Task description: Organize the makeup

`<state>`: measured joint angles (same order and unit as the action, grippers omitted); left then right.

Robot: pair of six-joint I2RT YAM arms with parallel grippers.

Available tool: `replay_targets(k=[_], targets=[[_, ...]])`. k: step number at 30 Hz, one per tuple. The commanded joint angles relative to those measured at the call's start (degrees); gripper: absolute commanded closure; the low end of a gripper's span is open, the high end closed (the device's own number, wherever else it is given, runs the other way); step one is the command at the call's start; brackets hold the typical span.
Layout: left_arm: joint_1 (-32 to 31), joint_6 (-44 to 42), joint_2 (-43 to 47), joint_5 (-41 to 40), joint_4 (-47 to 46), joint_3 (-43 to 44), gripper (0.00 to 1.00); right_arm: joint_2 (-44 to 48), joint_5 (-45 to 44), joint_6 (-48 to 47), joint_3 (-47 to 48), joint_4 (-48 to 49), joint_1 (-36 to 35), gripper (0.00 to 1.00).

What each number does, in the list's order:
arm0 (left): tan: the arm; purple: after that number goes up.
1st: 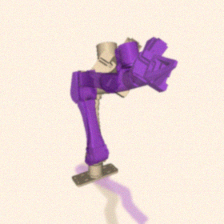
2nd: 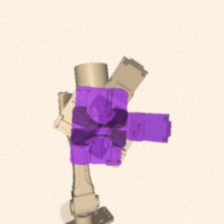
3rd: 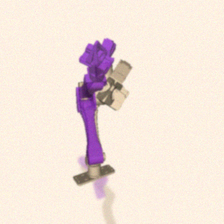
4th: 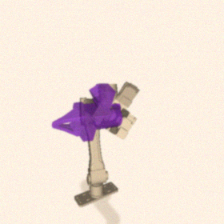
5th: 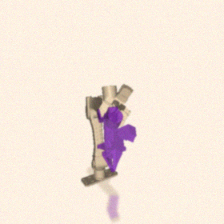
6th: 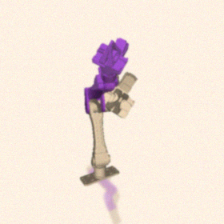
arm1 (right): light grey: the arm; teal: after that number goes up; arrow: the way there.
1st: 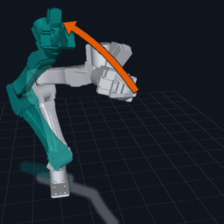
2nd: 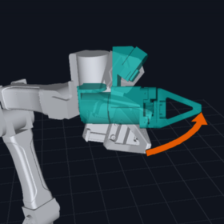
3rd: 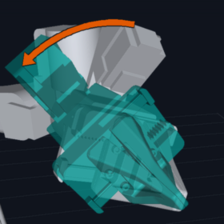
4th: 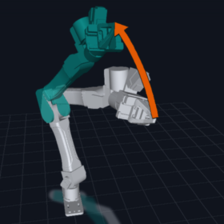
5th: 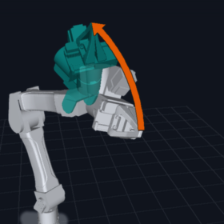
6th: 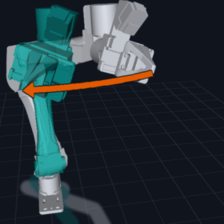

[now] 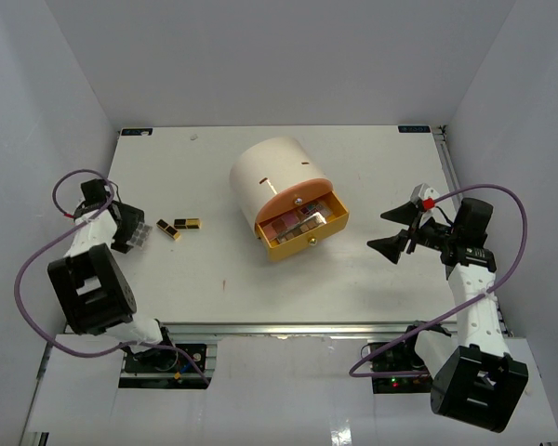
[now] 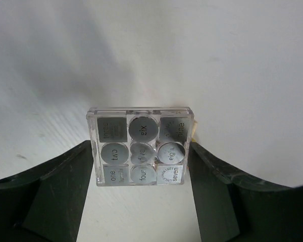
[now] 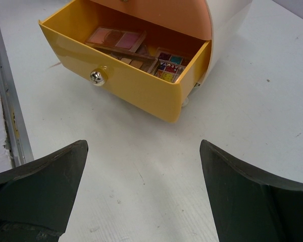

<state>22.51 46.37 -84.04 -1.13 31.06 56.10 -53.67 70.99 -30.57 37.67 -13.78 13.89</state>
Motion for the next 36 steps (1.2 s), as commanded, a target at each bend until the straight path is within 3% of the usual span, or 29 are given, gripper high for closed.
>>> replay_targets(k=[1,5,12,20,25,30,36], targets=[[-4.05,-1.72,14.09,13.59,-8.99,-1.67,0.83,1.27,2.42,0.07,0.63,-0.35,0.37,0.02],[-11.68,-3.37,22.20,15.41,-11.41,-1.26,0.84,2.03,2.66,0.16,0.64,-0.37,0.52,0.02],[-27.96,-8.30,31.87,17.91,-12.16,1.51,0.95,2.59,2.83,0.34,0.57,-0.37,0.61,0.02],[-43.94,-7.35,32.45,19.02,-12.08,5.42,0.97,2.38,2.22,0.25,0.61,-0.37,0.74,0.02],[-56.49,-8.30,29.38,7.61,-11.99,6.13,0.97,2.25,2.22,0.16,0.56,-0.37,1.31,0.02],[-73.43,-9.72,23.00,-14.39,-11.83,7.80,0.97,2.00,2.39,0.16,0.47,-0.37,1.79,0.02],[-83.03,-10.12,14.62,-34.02,-12.03,11.39,0.94,1.90,2.55,0.16,0.47,-0.37,2.03,0.02]])
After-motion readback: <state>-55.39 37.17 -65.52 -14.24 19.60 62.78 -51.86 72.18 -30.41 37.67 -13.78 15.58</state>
